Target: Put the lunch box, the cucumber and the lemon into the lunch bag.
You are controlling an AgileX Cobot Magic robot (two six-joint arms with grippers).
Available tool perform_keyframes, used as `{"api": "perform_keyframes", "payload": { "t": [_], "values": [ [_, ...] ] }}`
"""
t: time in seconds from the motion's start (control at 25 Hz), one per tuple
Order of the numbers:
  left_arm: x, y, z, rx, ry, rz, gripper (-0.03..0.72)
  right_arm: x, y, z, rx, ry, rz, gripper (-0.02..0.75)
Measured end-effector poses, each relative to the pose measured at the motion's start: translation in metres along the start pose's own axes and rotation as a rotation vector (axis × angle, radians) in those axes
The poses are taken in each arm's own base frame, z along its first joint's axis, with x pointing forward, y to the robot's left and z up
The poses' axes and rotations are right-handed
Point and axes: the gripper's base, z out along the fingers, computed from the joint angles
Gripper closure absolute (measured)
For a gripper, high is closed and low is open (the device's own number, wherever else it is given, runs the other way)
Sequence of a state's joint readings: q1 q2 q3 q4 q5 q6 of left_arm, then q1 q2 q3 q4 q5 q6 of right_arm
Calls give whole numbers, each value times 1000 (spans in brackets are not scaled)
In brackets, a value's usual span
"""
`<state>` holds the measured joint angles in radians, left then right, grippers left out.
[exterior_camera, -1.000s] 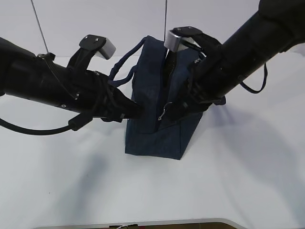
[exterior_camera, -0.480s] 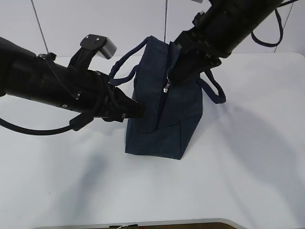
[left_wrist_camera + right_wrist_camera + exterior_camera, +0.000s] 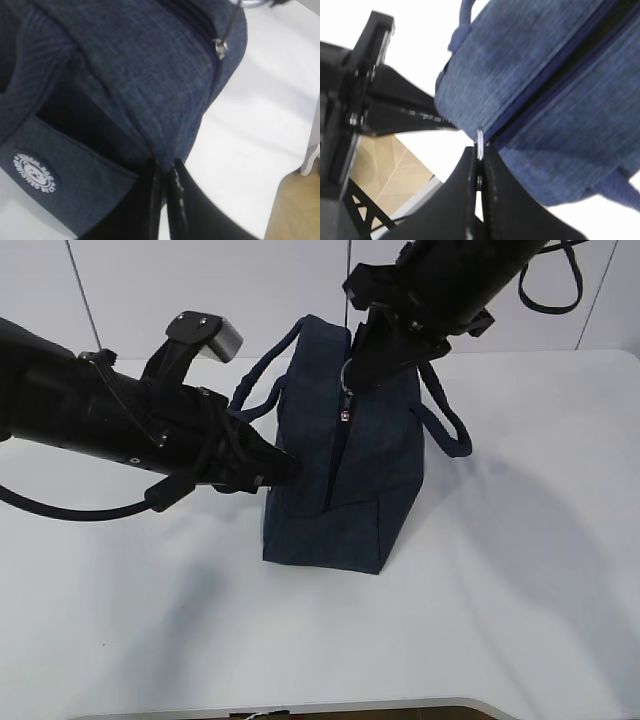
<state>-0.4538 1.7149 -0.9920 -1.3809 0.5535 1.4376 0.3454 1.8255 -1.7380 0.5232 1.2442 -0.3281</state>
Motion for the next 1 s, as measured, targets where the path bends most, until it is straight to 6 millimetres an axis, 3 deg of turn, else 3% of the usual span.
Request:
{"api": "perform_keyframes", "payload": {
  "t": [0.72, 1.0],
  "values": [
    [1, 0, 0, -3, 7, 12, 705, -52, -20, 3, 112, -89, 39, 733],
    [2, 0, 0, -3, 20, 32, 705, -69, -43, -1, 137, -154, 86, 733]
  ]
}}
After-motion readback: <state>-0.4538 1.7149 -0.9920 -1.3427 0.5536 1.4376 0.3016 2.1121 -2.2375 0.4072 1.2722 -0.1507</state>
